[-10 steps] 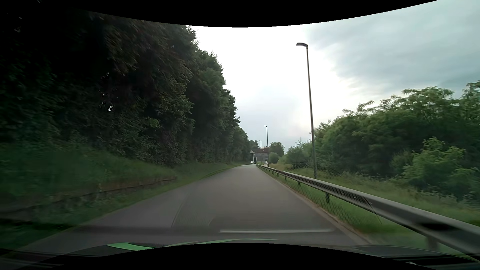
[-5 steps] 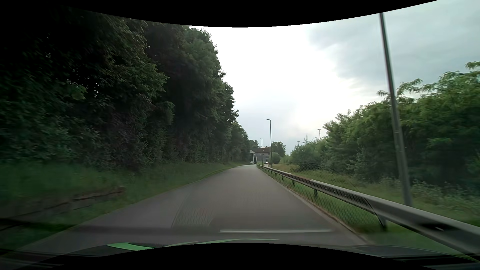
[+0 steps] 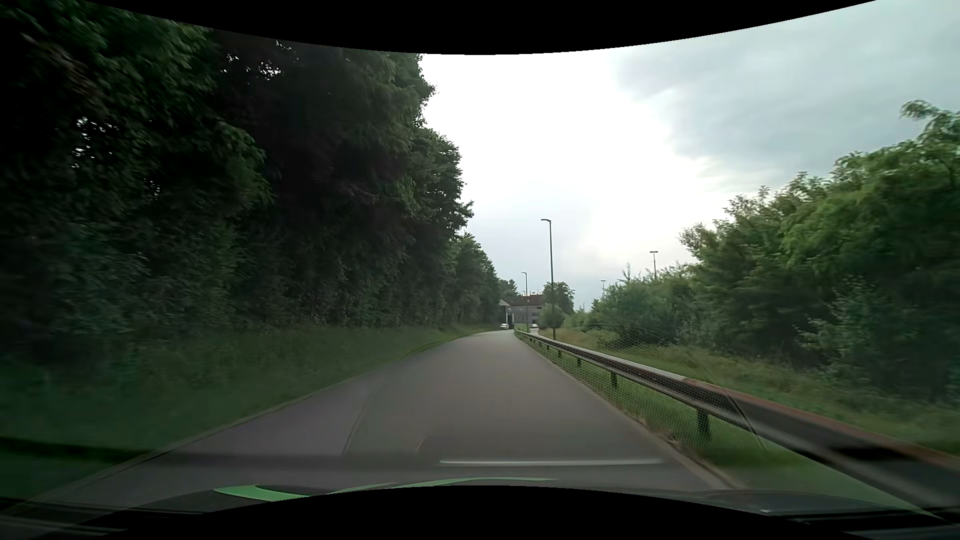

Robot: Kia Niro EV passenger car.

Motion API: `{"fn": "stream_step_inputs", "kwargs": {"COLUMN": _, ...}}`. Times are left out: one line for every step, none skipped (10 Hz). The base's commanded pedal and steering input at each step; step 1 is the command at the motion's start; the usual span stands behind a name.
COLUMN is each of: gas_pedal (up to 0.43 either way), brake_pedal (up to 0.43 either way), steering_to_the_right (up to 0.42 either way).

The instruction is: Follow the waypoints while adhering to traffic rules and regulations

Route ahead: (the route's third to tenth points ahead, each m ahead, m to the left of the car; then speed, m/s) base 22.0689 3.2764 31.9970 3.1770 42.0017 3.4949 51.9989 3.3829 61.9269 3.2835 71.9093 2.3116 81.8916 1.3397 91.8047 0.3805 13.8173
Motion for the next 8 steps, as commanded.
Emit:
{"fn": "stream_step_inputs", "kwargs": {"gas_pedal": 0.087, "brake_pedal": 0.000, "steering_to_the_right": 0.000}}
{"fn": "stream_step_inputs", "kwargs": {"gas_pedal": 0.087, "brake_pedal": 0.000, "steering_to_the_right": 0.000}}
{"fn": "stream_step_inputs", "kwargs": {"gas_pedal": 0.087, "brake_pedal": 0.000, "steering_to_the_right": 0.000}}
{"fn": "stream_step_inputs", "kwargs": {"gas_pedal": 0.087, "brake_pedal": 0.000, "steering_to_the_right": 0.000}}
{"fn": "stream_step_inputs", "kwargs": {"gas_pedal": 0.087, "brake_pedal": 0.000, "steering_to_the_right": 0.000}}
{"fn": "stream_step_inputs", "kwargs": {"gas_pedal": 0.087, "brake_pedal": 0.000, "steering_to_the_right": 0.000}}
{"fn": "stream_step_inputs", "kwargs": {"gas_pedal": 0.087, "brake_pedal": 0.000, "steering_to_the_right": -0.001}}
{"fn": "stream_step_inputs", "kwargs": {"gas_pedal": 0.087, "brake_pedal": 0.000, "steering_to_the_right": -0.001}}
